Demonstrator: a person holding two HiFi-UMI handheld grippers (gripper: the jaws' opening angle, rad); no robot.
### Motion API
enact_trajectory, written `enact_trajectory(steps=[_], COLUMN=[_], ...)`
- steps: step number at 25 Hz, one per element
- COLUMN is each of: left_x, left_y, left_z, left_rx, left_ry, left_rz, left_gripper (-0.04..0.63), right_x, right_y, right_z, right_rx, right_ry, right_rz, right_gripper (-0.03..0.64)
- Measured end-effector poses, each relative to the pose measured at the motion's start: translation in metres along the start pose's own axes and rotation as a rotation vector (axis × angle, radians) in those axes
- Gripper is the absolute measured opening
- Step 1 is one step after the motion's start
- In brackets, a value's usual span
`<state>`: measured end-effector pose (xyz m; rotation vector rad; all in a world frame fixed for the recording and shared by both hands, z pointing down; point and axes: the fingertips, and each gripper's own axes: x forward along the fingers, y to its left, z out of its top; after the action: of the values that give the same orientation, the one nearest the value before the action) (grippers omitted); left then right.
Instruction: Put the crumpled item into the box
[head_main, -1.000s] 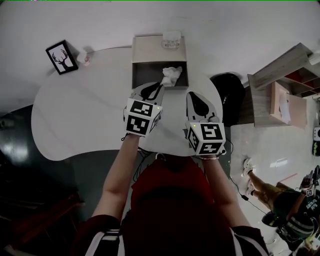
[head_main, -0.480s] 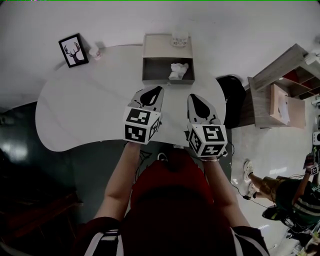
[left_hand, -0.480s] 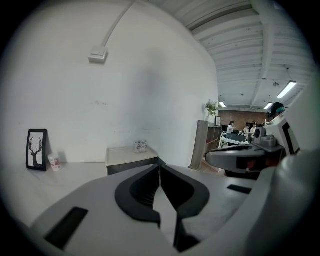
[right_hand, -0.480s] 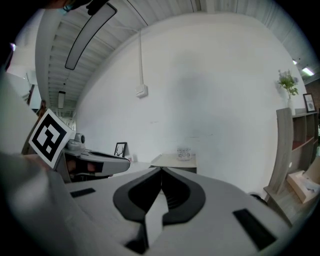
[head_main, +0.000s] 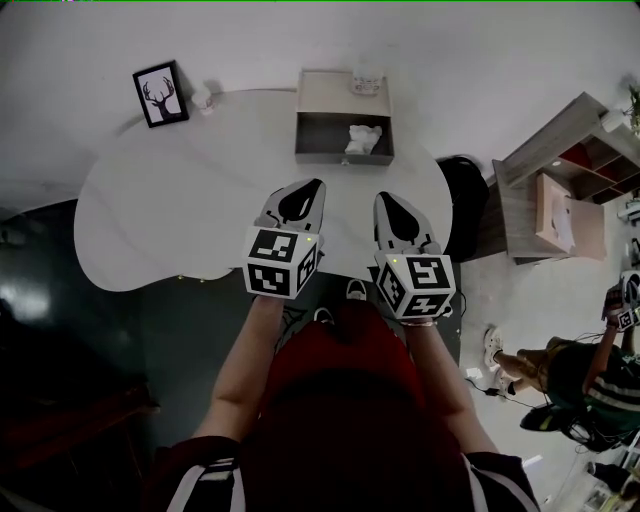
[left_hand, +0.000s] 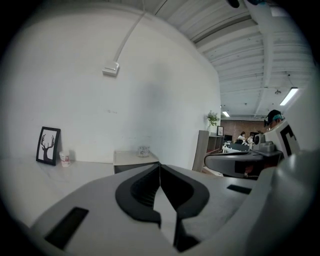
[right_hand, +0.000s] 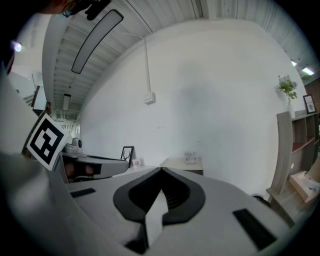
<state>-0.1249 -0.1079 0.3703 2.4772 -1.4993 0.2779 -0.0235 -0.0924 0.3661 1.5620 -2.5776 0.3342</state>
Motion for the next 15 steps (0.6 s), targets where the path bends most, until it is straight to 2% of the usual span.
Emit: enact_trajectory(steps=[15], left_x=[-0.044], left_y=[-0.011], left_z=[-0.003], left_rx=[-0.035], left_ry=[-0.056], left_rz=[0.037], left_gripper=[0.029], right_x=[-0.027], right_y=[0.021], right_z=[-0.003], right_rx=[0.005], right_ry=[-0.013], right_rz=[0.044], right_gripper=[0.015])
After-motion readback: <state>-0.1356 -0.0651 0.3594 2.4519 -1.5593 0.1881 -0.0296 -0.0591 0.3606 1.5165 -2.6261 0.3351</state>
